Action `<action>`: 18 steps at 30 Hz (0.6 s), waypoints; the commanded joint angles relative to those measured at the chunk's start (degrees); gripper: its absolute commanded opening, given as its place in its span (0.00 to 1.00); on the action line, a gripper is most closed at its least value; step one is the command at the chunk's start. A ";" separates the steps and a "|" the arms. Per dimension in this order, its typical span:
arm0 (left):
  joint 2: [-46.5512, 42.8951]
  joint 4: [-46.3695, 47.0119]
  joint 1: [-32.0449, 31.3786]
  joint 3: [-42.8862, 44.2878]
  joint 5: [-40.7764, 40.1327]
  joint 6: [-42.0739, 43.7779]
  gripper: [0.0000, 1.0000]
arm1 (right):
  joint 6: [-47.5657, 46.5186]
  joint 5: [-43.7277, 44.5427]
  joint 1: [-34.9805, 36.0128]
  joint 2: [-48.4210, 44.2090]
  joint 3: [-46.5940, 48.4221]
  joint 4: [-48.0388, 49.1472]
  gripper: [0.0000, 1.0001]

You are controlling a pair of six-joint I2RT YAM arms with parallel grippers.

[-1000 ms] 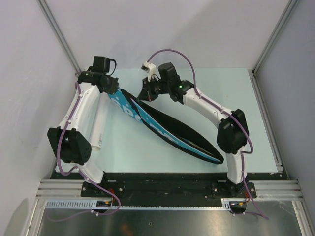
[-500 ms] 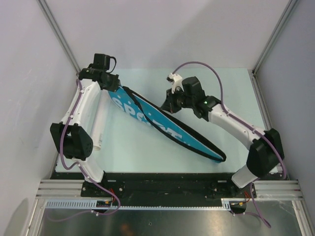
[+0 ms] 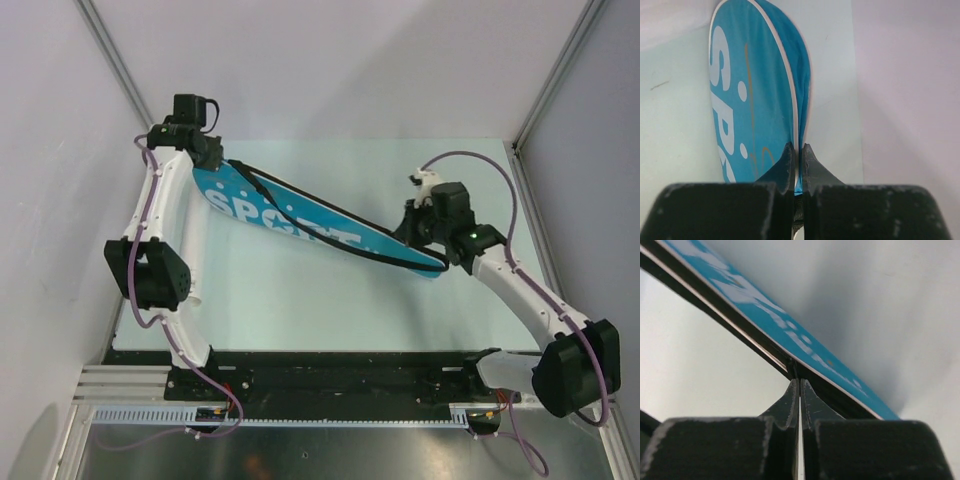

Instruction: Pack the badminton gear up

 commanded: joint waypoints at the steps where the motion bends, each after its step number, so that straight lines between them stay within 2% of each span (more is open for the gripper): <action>1: 1.05 4.10 4.72 6.22 -9.09 -1.60 0.00 | 2.66 5.98 -9.34 -4.18 -3.15 -6.18 0.00; 6: 2.19 4.10 5.60 6.31 -8.83 -1.77 0.00 | 7.50 5.55 -18.65 -5.68 -8.34 -7.77 0.00; 13: 2.98 4.10 5.95 6.49 -8.13 -1.33 0.00 | 13.13 3.70 -35.51 -6.91 -15.72 -4.70 0.00; 16: 2.98 4.19 5.95 6.14 -6.64 -1.16 0.00 | 10.24 -4.20 -35.64 -6.38 -16.34 -1.10 0.00; 18: 3.16 4.19 5.86 5.87 -5.67 -1.25 0.00 | 7.97 -7.80 -29.16 -7.95 -15.73 3.01 0.00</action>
